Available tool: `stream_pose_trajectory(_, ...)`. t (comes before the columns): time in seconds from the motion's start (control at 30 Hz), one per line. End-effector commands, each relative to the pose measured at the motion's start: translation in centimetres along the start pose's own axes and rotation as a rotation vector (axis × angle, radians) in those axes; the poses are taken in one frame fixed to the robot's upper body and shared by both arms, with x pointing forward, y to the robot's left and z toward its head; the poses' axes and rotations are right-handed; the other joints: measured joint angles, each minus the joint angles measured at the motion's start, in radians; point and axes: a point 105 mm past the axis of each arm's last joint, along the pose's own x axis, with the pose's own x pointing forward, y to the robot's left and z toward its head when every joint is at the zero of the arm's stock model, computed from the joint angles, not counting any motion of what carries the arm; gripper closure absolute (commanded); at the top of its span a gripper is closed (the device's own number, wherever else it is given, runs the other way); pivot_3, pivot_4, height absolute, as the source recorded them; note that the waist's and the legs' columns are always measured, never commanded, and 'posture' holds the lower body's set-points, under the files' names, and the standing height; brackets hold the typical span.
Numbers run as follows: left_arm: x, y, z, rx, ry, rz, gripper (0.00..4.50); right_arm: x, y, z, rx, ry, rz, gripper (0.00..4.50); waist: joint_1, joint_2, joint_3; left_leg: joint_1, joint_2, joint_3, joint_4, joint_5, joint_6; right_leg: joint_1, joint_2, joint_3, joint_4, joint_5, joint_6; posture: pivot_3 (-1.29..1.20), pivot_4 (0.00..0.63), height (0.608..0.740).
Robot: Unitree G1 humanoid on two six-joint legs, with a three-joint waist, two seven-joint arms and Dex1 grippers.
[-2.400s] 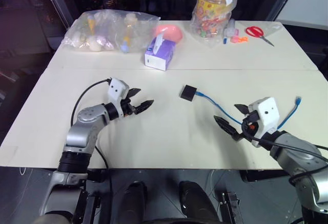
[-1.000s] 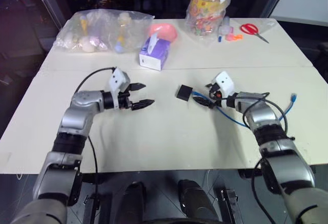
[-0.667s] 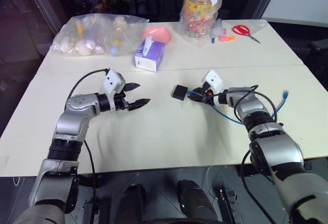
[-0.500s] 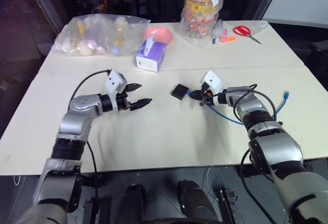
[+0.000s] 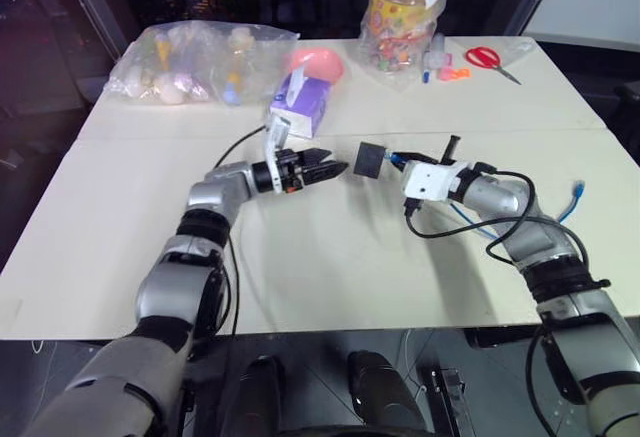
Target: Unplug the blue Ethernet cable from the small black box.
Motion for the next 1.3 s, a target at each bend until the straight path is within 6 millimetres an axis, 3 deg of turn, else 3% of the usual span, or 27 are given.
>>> stream_pose_trajectory(0.03, 0.9, -0.3, 1.5, -0.01, -0.066, -0.02, 0.37, -0.7, -2.3, 1.3, -0.04, -0.029, -0.097, 4.45, 0.0, 0.0, 0.0, 0.0, 0.0, 0.0, 0.0, 0.0, 0.0, 0.0, 0.0, 0.0, -0.001, 0.0, 0.0, 0.0, 0.15, 0.739)
stream_pose_trajectory(0.4, 4.0, -1.9, 0.9, -0.059, -0.104, -0.074, 0.37, -0.7, -2.2, 3.2, -0.032, -0.074, -0.119, 4.45, 0.004, 0.0, 0.0, -0.001, 0.0, 0.0, 0.0, 0.0, 0.0, 0.001, 0.0, 0.0, -0.002, 0.0, 0.0, 0.0, 0.15, 0.739)
stream_pose_trajectory(0.5, 4.1, -2.0, 1.0, -0.083, -0.127, -0.085, 1.16, -0.7, -2.2, 3.8, -0.012, -0.101, -0.124, 4.5, 0.001, 0.0, 0.0, -0.001, 0.0, 0.0, 0.0, 0.0, 0.0, 0.001, 0.0, 0.0, -0.002, 0.0, 0.0, 0.0, 0.15, 0.739)
stream_pose_trajectory(0.73, 3.7, -1.9, 2.1, -0.136, -0.187, -0.09, 3.79, -0.7, -1.7, 4.1, 0.0, -0.104, -0.102, 4.5, 0.005, 0.0, 0.0, -0.001, 0.0, 0.0, 0.0, 0.0, 0.0, 0.001, 0.0, 0.0, -0.002, 0.0, 0.0, 0.0, 0.15, 0.739)
stream_pose_trajectory(0.77, 3.7, -1.9, 2.2, -0.137, -0.188, -0.09, 3.99, -0.7, -1.6, 4.1, 0.002, -0.103, -0.1, 4.5, 0.005, 0.0, 0.0, -0.001, 0.0, 0.0, 0.0, 0.0, 0.0, 0.001, 0.0, 0.0, -0.002, 0.0, 0.0, 0.0, 0.15, 0.739)
stream_pose_trajectory(0.9, 3.4, -1.7, 2.0, -0.138, -0.179, -0.087, 3.98, -0.6, -1.3, 4.3, 0.049, -0.114, -0.083, 4.5, 0.003, 0.0, 0.0, -0.001, 0.0, 0.0, 0.0, 0.0, 0.0, 0.001, 0.0, 0.0, -0.002, 0.0, 0.0, 0.0, 0.15, 0.739)
stream_pose_trajectory(1.03, 3.3, -1.4, 1.9, -0.134, -0.187, -0.06, 3.98, -1.6, -0.5, 3.7, 0.171, -0.085, -0.052, 2.82, 0.004, 0.0, 0.0, -0.001, 0.0, -0.001, -0.001, 0.0, 0.0, 0.001, 0.0, -0.001, -0.002, 0.0, 0.0, 0.0, 0.15, 0.739)
stream_pose_trajectory(1.07, 3.2, -1.3, 1.9, -0.137, -0.192, -0.058, 3.98, -2.2, -0.5, 3.1, 0.22, -0.054, -0.076, 2.22, 0.004, 0.0, 0.0, -0.001, 0.0, -0.001, -0.001, 0.0, 0.0, 0.001, 0.0, -0.001, -0.002, 0.0, 0.0, 0.0, 0.15, 0.739)
stream_pose_trajectory(1.13, 3.0, -1.2, 2.0, -0.155, -0.209, -0.056, 3.98, -3.8, -0.4, 2.2, 0.422, -0.011, -0.15, 1.24, 0.009, 0.0, 0.0, -0.001, 0.0, -0.001, 0.0, 0.0, 0.0, 0.001, 0.0, -0.001, -0.002, 0.0, 0.0, 0.0, 0.15, 0.739)
stream_pose_trajectory(1.17, 2.8, -1.1, 2.1, -0.17, -0.224, -0.057, 3.98, -4.6, 0.0, 2.6, 0.639, -0.038, -0.173, 0.73, 0.013, 0.0, 0.0, -0.001, 0.0, -0.001, 0.0, 0.0, 0.0, 0.001, 0.0, -0.001, -0.002, 0.0, 0.0, 0.0, 0.15, 0.739)
stream_pose_trajectory(1.2, 2.7, -1.1, 2.3, -0.194, -0.244, -0.061, 3.98, -5.3, 0.3, 3.7, 0.897, -0.108, -0.191, 0.73, 0.014, 0.0, 0.0, -0.002, 0.0, -0.002, 0.0, 0.0, 0.0, 0.001, 0.0, -0.001, -0.002, 0.0, 0.0, 0.0, 0.15, 0.739)
stream_pose_trajectory(1.3, 2.7, -1.5, 2.7, -0.253, -0.276, -0.099, 3.98, -6.5, 0.0, 5.9, 1.349, -0.278, -0.214, 0.73, 0.005, 0.0, 0.0, -0.002, 0.001, -0.003, 0.0, 0.0, 0.0, 0.001, 0.0, -0.002, -0.001, 0.0, 0.0, 0.0, 0.15, 0.739)
